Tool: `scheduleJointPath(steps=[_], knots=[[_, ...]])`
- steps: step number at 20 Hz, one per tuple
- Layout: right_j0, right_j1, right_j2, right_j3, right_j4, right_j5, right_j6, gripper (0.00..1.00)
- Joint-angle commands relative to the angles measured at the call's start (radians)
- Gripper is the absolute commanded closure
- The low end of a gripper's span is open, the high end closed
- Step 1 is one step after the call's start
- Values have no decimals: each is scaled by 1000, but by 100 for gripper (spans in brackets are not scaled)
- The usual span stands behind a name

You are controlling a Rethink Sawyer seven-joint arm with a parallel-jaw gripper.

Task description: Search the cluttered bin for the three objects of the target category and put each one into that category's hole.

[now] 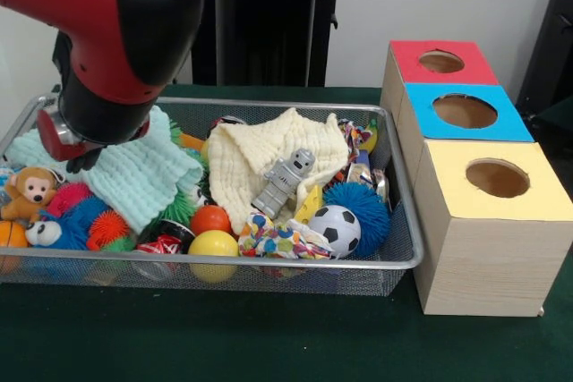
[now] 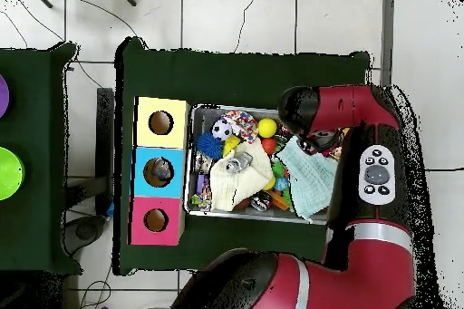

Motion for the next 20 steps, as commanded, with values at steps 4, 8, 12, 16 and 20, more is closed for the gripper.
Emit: scheduleJointPath(steps=[4, 8, 12, 16, 20], knots=[[-62, 116, 4, 6, -57, -128, 20, 100], [-49, 151, -21, -29, -78, -132, 30, 100], [-45, 168, -36, -46, -84, -129, 33, 100], [-39, 169, -46, -44, -84, -141, 45, 100], [-36, 163, -48, -29, -77, -158, 53, 100]])
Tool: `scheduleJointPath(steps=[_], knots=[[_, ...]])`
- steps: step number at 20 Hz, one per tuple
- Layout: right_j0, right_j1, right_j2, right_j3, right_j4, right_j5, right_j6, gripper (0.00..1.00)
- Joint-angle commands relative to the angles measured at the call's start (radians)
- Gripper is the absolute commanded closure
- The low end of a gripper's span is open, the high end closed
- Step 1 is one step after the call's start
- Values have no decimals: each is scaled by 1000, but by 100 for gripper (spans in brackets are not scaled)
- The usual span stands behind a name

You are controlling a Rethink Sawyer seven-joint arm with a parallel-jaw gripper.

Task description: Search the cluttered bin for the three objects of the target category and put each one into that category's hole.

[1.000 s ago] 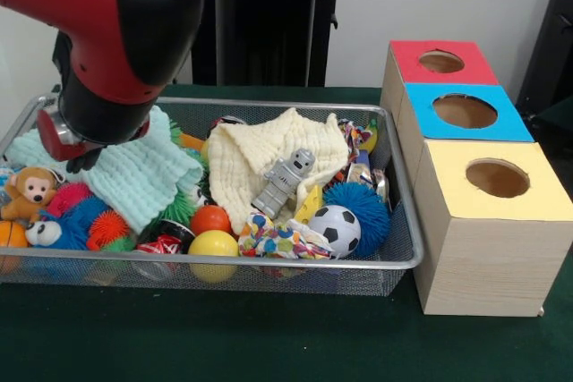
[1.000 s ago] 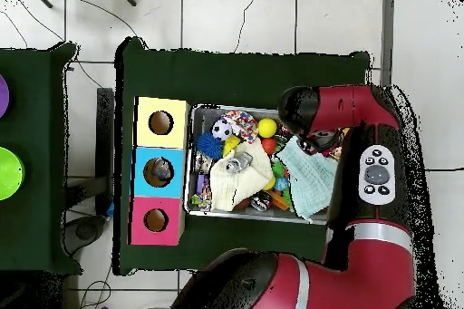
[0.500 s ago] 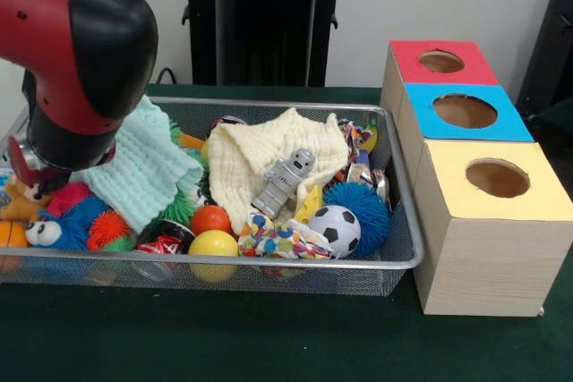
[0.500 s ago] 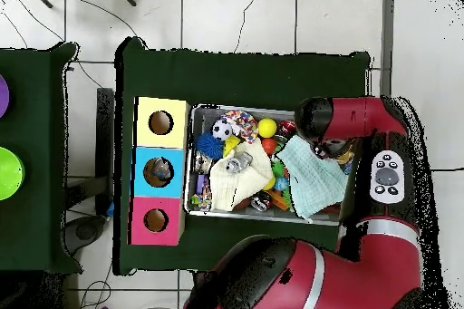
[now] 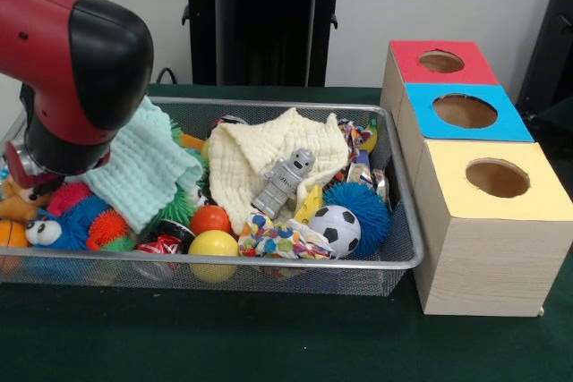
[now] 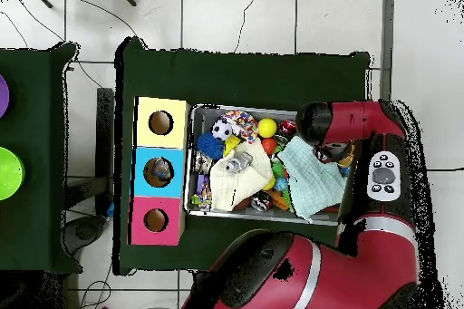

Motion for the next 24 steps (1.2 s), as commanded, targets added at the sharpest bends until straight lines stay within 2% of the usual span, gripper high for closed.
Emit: scheduleJointPath(steps=[1, 14, 24], knots=[[2, 52, 8, 18, -54, -80, 53, 100], [22, 64, -21, -9, -61, -62, 64, 100], [63, 31, -78, 18, -59, -28, 68, 100]])
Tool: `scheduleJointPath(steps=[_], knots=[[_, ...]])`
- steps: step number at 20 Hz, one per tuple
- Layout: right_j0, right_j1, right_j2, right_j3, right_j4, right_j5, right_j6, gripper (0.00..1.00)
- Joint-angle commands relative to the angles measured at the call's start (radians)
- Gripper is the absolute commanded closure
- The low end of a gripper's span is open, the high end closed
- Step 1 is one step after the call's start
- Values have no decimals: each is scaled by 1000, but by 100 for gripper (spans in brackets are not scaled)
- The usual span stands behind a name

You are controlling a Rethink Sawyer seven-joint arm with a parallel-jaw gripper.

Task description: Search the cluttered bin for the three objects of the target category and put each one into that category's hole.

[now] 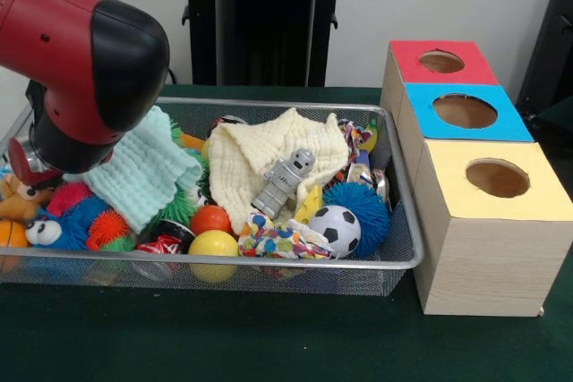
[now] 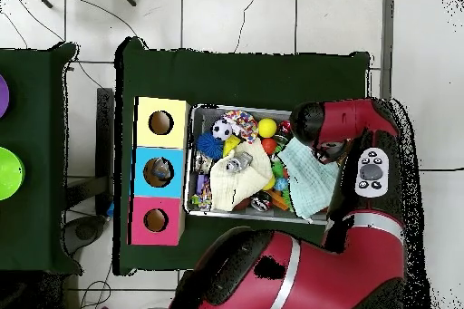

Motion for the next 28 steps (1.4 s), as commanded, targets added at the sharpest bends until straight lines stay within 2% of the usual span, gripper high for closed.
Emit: scheduleJointPath(steps=[1, 6, 13, 14, 23, 28], knots=[[20, 12, -23, 36, -57, -28, 71, 100], [26, -4, -31, 67, -36, -50, 81, 100], [30, 25, -19, 47, -14, -40, 80, 100], [29, 27, -17, 44, -12, -36, 75, 0], [21, 26, -2, 49, -2, -42, 54, 0], [19, 41, -19, 44, -25, -51, 57, 0]])
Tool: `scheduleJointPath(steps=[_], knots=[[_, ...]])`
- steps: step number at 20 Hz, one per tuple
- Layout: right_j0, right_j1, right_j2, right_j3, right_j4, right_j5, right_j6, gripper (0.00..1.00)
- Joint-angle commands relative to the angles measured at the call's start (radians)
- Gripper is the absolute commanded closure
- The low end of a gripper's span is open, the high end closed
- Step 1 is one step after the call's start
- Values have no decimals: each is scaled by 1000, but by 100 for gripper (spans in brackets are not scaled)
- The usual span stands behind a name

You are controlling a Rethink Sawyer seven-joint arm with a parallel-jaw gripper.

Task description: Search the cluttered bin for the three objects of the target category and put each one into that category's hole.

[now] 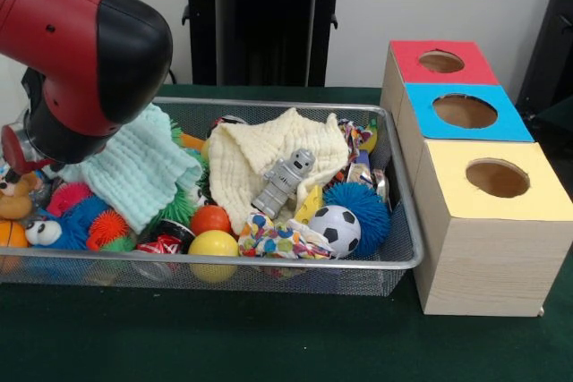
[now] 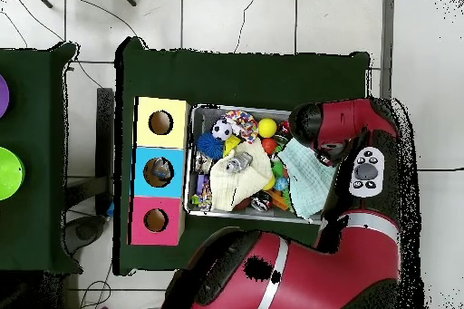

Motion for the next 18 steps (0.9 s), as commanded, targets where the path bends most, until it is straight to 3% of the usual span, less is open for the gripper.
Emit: scheduleJointPath(steps=[1, 18], knots=[[-11, 48, 27, 45, -31, -57, 63, 0], [-40, 118, -1, 30, -33, -79, 80, 0]])
